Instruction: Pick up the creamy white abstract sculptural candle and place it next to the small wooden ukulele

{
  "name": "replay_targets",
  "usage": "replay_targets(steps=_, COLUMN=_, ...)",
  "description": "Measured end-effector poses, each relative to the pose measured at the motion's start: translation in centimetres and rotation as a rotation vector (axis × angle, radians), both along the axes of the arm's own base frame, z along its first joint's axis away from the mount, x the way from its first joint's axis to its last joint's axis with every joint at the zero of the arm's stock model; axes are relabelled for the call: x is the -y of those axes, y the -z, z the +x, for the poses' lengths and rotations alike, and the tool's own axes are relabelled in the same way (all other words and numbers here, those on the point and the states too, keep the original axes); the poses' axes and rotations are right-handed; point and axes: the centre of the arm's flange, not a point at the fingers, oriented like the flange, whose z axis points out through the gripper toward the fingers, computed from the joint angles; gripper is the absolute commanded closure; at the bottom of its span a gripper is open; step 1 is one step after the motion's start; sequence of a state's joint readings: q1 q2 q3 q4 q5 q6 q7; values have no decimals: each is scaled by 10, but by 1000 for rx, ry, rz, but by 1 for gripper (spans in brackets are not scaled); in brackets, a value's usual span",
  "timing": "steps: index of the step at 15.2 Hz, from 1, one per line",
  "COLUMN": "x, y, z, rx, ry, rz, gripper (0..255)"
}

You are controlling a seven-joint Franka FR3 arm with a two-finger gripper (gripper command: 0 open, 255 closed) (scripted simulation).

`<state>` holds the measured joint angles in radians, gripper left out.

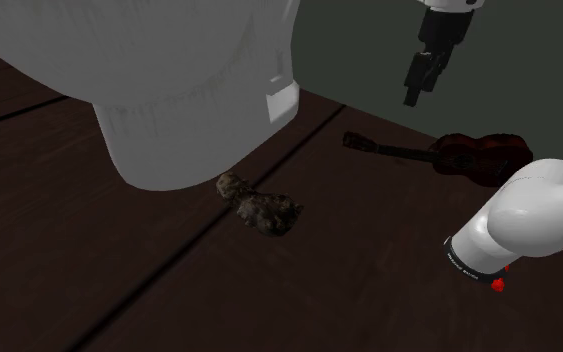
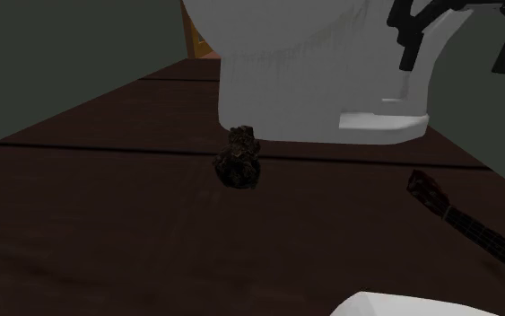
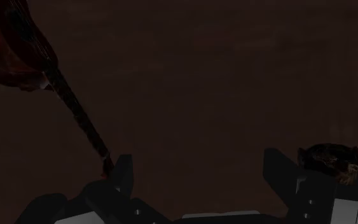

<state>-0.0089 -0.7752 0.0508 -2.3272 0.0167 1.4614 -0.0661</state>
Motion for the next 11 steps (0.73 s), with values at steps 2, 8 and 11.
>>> replay_targets(steps=2, x=0, y=4, z=4, rx=-5, ry=-5, rz=13, gripper=0)
replay_targets(steps=8, x=-4, y=54, z=61, rx=-57, ry=-64, rz=166, gripper=0)
replay_targets(steps=11, x=-11, y=84, z=89, rx=-85, ry=-95, rz=250, gripper=0)
